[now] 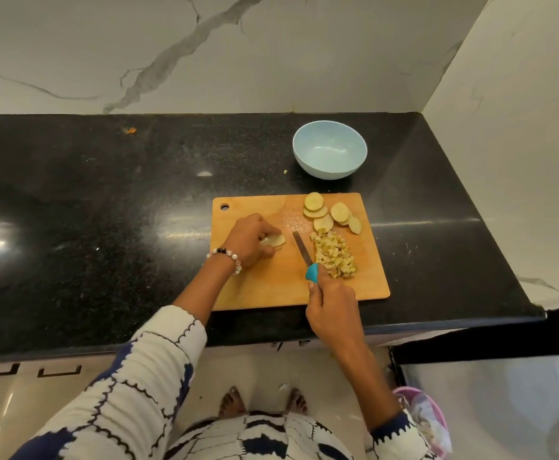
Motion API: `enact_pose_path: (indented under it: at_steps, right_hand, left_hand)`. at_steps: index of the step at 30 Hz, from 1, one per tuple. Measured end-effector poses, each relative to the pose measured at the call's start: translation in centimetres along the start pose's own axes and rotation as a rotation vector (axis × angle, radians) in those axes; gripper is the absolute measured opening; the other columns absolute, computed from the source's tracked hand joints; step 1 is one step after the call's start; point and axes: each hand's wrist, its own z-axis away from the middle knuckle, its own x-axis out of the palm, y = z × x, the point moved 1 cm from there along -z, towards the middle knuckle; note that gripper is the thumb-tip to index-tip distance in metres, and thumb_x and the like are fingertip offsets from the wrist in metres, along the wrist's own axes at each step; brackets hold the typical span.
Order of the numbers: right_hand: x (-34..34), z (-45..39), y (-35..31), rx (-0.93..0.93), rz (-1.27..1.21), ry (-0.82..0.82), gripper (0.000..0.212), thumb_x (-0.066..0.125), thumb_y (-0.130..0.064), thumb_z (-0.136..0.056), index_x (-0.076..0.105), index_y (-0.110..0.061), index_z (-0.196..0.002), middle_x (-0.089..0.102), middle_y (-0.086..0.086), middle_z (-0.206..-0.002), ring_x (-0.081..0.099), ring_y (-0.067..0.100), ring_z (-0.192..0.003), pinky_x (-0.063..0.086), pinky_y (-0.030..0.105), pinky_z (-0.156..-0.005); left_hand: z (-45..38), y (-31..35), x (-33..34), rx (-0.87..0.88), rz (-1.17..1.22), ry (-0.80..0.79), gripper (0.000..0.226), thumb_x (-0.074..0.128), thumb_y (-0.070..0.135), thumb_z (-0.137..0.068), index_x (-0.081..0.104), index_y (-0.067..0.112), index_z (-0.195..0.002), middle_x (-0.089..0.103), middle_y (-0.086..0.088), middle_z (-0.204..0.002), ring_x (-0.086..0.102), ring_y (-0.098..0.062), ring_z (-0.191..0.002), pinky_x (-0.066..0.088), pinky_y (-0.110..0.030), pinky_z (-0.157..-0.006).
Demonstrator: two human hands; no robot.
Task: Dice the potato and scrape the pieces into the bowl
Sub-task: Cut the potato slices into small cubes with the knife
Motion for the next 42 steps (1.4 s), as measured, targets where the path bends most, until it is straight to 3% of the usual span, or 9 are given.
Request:
enact_pose_path:
  at_steps: [3, 13, 17, 20, 27, 35, 42]
  right_hand:
    - [1.1, 0.0, 0.0, -0.008, 0.029, -0.015, 0.048, 0.040, -0.020, -0.098, 0.034, -0.004, -0.143, 0.062, 0.013, -0.100, 0.059, 0.025, -0.089, 0.049, 0.040, -0.072]
    - [2.6, 0.2, 0.8, -0.028, 0.077, 0.001, 0.051, 0.038, -0.020, -0.099, 0.028, -0.002, -0.146, 0.058, 0.013, -0.103, 0.055, 0.022, -0.087, 0.045, 0.033, -0.069]
    - [2.8, 0.9, 0.7, -0.048, 0.100, -0.009, 0.052, 0.034, -0.023, -0.100, 0.026, -0.003, -0.147, 0.056, 0.014, -0.107, 0.055, 0.023, -0.086, 0.042, 0.032, -0.066]
    - [2.9, 1.0, 1.2, -0.025, 0.103, 0.034, 0.052, 0.033, -0.024, -0.100, 0.026, -0.003, -0.147, 0.056, 0.013, -0.104, 0.053, 0.020, -0.080, 0.042, 0.031, -0.063]
    - [3.8, 1.4, 0.5, -0.072, 0.059, 0.028, 0.053, 0.031, -0.023, -0.099, 0.027, 0.004, -0.144, 0.056, 0.017, -0.112, 0.045, 0.013, -0.075, 0.040, 0.026, -0.063]
    - [3.4, 1.2, 1.2, -0.082, 0.030, 0.053, 0.053, 0.030, -0.026, -0.098, 0.029, -0.002, -0.145, 0.056, 0.014, -0.106, 0.050, 0.016, -0.080, 0.039, 0.026, -0.065]
    - [4.2, 1.7, 0.5, -0.113, 0.077, 0.017, 0.051, 0.036, -0.020, -0.100, 0.025, -0.002, -0.146, 0.054, 0.015, -0.118, 0.046, 0.011, -0.076, 0.040, 0.023, -0.062]
  left_hand:
    - [0.0, -0.1, -0.5, 0.064, -0.005, -0.052, 0.051, 0.075, 0.017, -0.076, 0.059, 0.020, -0.124, 0.056, 0.000, -0.116, 0.053, -0.013, -0.096, 0.042, -0.017, -0.082]
    - [0.5, -0.2, 0.5, 0.067, 0.090, 0.075, 0.051, 0.076, 0.020, -0.074, 0.060, 0.018, -0.123, 0.058, -0.001, -0.110, 0.055, -0.016, -0.097, 0.044, -0.019, -0.082]
    - [1.0, 0.0, 1.2, -0.034, 0.055, 0.181, 0.053, 0.074, 0.024, -0.076, 0.058, 0.015, -0.125, 0.056, -0.004, -0.115, 0.052, -0.019, -0.106, 0.044, -0.027, -0.092]
    - [1.6, 0.2, 1.8, -0.157, 0.058, 0.204, 0.059, 0.075, 0.030, -0.074, 0.056, 0.014, -0.128, 0.054, -0.007, -0.114, 0.052, -0.021, -0.105, 0.042, -0.026, -0.090]
    - [1.5, 0.5, 2.0, -0.211, 0.037, 0.228, 0.053, 0.074, 0.031, -0.076, 0.059, 0.017, -0.124, 0.054, -0.005, -0.116, 0.054, -0.021, -0.105, 0.045, -0.029, -0.089]
    - [1.4, 0.5, 1.9, -0.231, 0.072, 0.223, 0.050, 0.077, 0.031, -0.073, 0.063, 0.016, -0.119, 0.058, -0.003, -0.114, 0.056, -0.021, -0.103, 0.047, -0.029, -0.090]
    - [1.2, 0.8, 1.7, -0.262, 0.113, 0.236, 0.050, 0.081, 0.030, -0.069, 0.066, 0.014, -0.114, 0.063, -0.003, -0.112, 0.058, -0.019, -0.102, 0.045, -0.025, -0.085]
